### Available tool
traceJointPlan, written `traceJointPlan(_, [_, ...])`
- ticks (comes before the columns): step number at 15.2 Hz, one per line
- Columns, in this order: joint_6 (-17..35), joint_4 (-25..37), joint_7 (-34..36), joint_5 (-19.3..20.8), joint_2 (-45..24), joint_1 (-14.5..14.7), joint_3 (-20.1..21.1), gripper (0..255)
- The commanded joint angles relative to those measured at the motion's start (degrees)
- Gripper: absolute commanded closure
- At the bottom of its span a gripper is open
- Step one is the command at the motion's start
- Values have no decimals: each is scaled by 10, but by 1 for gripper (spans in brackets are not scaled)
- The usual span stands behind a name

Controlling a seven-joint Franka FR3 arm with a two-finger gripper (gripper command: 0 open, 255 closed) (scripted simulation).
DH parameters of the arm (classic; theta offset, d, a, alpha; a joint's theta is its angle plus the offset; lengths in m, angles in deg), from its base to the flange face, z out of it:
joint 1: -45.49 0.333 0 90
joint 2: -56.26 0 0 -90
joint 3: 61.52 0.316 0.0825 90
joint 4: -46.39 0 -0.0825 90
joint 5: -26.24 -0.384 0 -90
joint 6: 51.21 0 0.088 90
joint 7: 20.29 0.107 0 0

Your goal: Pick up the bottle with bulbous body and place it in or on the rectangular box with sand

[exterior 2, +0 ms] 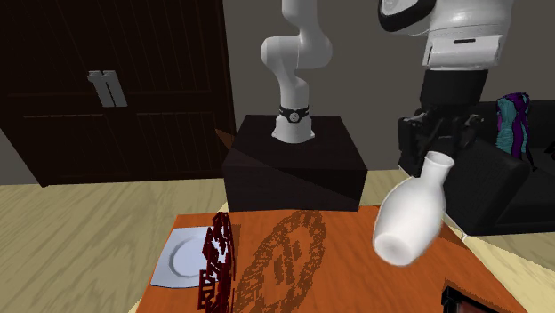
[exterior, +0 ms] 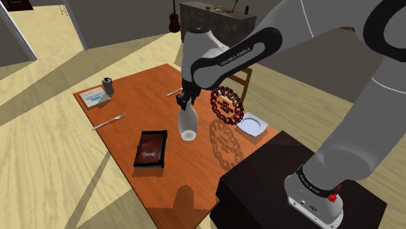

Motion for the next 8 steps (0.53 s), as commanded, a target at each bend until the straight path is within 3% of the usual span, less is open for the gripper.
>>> traceJointPlan(1, [-24, 55, 23, 17, -35, 11, 4, 255])
traceJointPlan(8, [-119, 269, 77, 63, -163, 64, 5, 255])
